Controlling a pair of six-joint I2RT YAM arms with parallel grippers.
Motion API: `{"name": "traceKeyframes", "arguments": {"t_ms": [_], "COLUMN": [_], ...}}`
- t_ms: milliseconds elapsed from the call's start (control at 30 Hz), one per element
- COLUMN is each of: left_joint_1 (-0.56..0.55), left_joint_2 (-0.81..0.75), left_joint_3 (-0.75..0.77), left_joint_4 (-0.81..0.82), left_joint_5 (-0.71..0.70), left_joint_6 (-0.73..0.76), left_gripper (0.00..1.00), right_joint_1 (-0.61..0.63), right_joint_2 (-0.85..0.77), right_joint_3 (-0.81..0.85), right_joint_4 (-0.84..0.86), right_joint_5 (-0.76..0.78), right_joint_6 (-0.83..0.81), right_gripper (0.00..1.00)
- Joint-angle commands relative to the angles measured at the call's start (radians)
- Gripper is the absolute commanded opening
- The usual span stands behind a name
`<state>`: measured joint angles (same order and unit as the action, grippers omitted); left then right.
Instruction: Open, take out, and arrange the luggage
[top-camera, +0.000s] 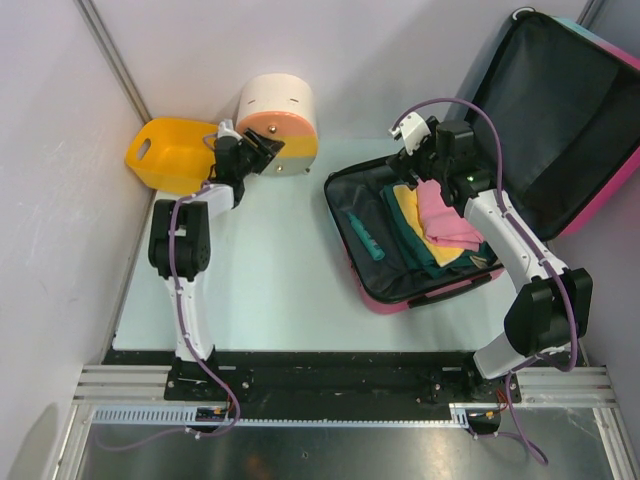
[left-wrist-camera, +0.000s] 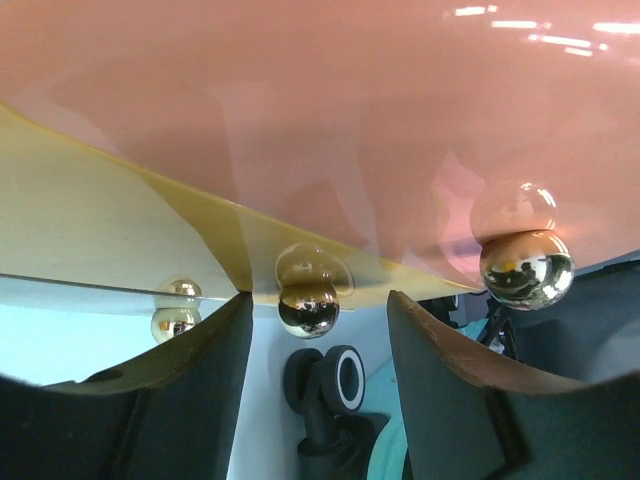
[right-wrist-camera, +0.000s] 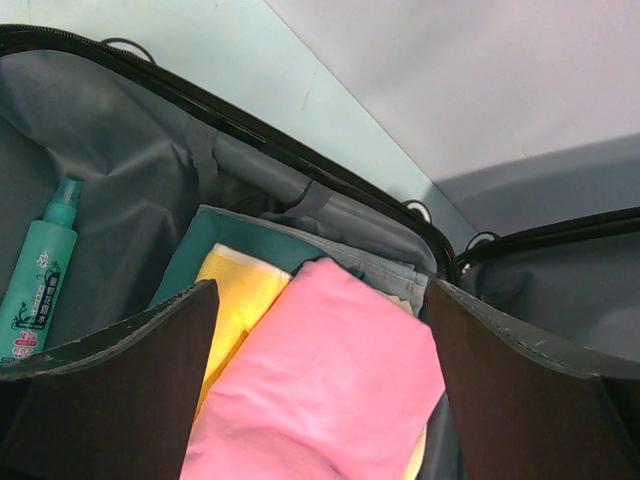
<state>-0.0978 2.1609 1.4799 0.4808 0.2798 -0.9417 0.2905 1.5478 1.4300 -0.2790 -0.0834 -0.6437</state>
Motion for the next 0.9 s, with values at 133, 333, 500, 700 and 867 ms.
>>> {"name": "traceKeyframes", "arguments": {"t_ms": [133, 333, 500, 700, 867], "left_joint_1": [-0.002, -0.002, -0.002, -0.005, -0.017], "left_joint_2": [0.03, 0.013, -0.044, -0.139, -0.245], "left_joint_3": [0.082, 0.066, 0.013, -0.125, -0.269], "left_joint_4": [0.004, 0.004, 0.008, 0.013, 0.024], "left_joint_5": [-0.036, -0.008, -0.001, 0.005, 0.001], "left_joint_6": [0.015, 0.012, 0.006, -0.006, -0.025], "left_gripper": [0.53, 0.35, 0.09, 0.0, 0.0], "right_joint_1": [-0.002, -0.001, 0.002, 0.003, 0.003], "right_joint_2": [-0.034, -0.025, -0.022, -0.014, -0.006], "right_joint_3": [0.003, 0.003, 0.003, 0.003, 0.001], "right_joint_4": [0.014, 0.029, 0.035, 0.041, 0.02], "right_joint_5": [0.017, 0.011, 0.002, -0.021, -0.067], "right_joint_6": [-0.001, -0.011, -0.013, -0.004, 0.036], "right_gripper": [0.9, 0.9, 0.9, 0.9, 0.89]}}
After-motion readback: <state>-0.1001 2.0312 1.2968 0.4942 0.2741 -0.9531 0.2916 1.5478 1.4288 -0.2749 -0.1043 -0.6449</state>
